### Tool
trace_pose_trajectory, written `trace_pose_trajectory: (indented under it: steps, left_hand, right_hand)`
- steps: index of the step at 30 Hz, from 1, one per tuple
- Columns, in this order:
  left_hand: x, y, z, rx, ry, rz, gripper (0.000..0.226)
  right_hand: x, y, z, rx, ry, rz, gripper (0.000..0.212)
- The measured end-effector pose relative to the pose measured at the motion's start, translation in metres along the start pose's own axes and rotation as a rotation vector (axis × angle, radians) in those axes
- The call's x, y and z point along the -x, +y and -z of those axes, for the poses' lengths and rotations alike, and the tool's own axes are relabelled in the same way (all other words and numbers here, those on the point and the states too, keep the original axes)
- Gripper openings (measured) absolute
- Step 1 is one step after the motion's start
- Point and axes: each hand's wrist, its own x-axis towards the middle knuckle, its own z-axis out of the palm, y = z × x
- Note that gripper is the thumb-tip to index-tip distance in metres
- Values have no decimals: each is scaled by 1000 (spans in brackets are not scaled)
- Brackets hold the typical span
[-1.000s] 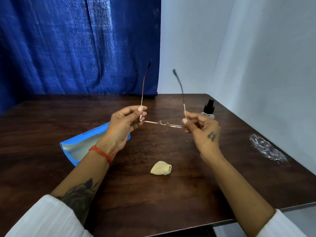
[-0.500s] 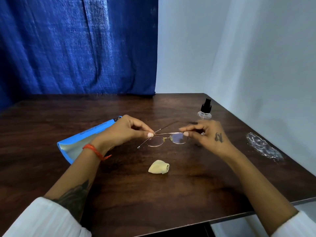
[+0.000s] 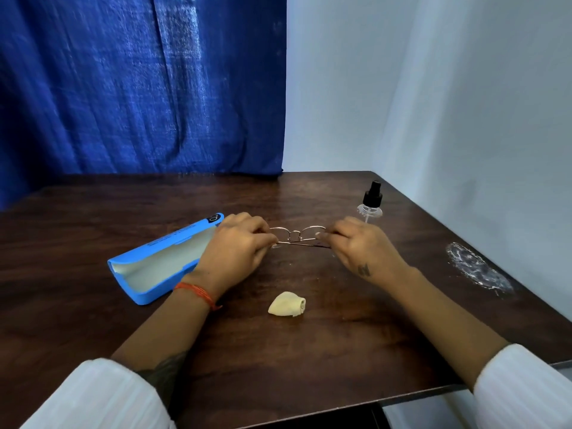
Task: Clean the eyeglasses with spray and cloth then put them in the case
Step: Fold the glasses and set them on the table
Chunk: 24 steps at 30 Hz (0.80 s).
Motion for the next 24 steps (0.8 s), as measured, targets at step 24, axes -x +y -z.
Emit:
trace_pose_trajectory:
  steps: [24]
  left_hand:
    - [28, 26, 1, 72, -193, 117, 16]
  right_hand:
    - [15, -15, -7, 46, -174, 48, 28]
